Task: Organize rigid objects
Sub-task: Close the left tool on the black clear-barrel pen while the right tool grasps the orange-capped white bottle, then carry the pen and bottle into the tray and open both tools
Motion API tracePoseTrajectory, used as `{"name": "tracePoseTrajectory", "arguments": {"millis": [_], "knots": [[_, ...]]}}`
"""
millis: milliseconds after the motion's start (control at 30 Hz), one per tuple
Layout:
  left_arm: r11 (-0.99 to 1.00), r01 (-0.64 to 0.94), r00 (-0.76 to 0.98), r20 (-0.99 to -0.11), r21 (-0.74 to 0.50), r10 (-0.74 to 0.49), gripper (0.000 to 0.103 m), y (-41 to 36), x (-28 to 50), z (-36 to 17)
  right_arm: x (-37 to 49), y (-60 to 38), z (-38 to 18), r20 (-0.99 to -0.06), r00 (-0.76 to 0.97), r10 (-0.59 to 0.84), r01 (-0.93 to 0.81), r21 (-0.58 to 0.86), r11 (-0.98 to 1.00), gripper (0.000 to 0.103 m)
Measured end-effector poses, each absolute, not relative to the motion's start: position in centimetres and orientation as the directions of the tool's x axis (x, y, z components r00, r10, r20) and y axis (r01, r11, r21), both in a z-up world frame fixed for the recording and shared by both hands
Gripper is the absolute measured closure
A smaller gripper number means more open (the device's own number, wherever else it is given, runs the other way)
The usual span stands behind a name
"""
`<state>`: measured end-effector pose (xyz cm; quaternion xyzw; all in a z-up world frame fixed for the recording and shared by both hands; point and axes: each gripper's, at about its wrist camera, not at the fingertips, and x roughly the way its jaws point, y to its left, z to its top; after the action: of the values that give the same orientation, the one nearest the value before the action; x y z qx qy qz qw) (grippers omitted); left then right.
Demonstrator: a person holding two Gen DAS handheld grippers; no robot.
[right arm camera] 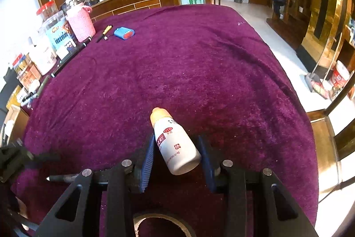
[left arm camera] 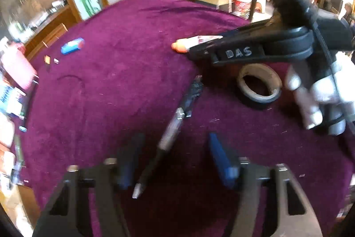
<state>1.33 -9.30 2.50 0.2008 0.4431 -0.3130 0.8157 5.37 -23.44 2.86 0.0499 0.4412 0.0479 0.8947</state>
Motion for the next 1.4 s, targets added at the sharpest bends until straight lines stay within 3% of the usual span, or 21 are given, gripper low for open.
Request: {"name": "tracePoseTrajectory", "arguments": {"millis": [33,67,133,200,767,1167,1233,1400], "knots": [[0.732,0.678,0.426,-0.846,0.065,-0.320,0.078,-9.4,1.4,2.7,5.4,-23.5,2.8,-0.784,0.606,0.133,-0.041,0.136,0.990,0.061],[0.735,0.670,0.452,-0.843,0.105,-0.292,0.086,-9.5,1.4,2.8,5.4,-23.5,2.8,-0.785,0.606,0.133,-0.041,0.137,0.990,0.061],[0.742,0.664,0.445,-0.845,0.090,-0.296,0.086,-9.3,1.5,2.9,5.5,-23.2,2.8,-0.786,0.605,0.126,-0.042,0.127,0.991,0.061],[0.756,0.653,0.434,-0.843,0.050,-0.318,0.093,-8.7,1.5,3.4,5.5,-23.1,2.8,-0.787,0.605,0.119,-0.042,0.118,0.992,0.061],[0.842,0.487,0.499,-0.717,-0.232,-0.487,0.093,1.2,-4.3,10.1,5.3,-24.2,3.0,-0.772,0.619,0.144,-0.005,0.179,0.984,0.062],[0.922,0.247,0.652,-0.652,-0.298,-0.385,0.092,15.4,-9.6,12.6,3.9,-24.2,4.8,-0.723,0.676,0.144,0.024,0.216,0.976,0.067],[0.934,0.189,0.676,-0.649,-0.303,-0.348,0.092,18.4,-10.5,12.6,2.7,-22.3,6.0,-0.712,0.681,0.174,-0.015,0.224,0.974,0.074],[0.939,0.052,0.710,-0.648,-0.339,-0.274,0.092,25.4,-12.8,11.0,-0.3,-14.3,8.2,-0.703,0.648,0.295,-0.177,0.238,0.955,0.074]]}}
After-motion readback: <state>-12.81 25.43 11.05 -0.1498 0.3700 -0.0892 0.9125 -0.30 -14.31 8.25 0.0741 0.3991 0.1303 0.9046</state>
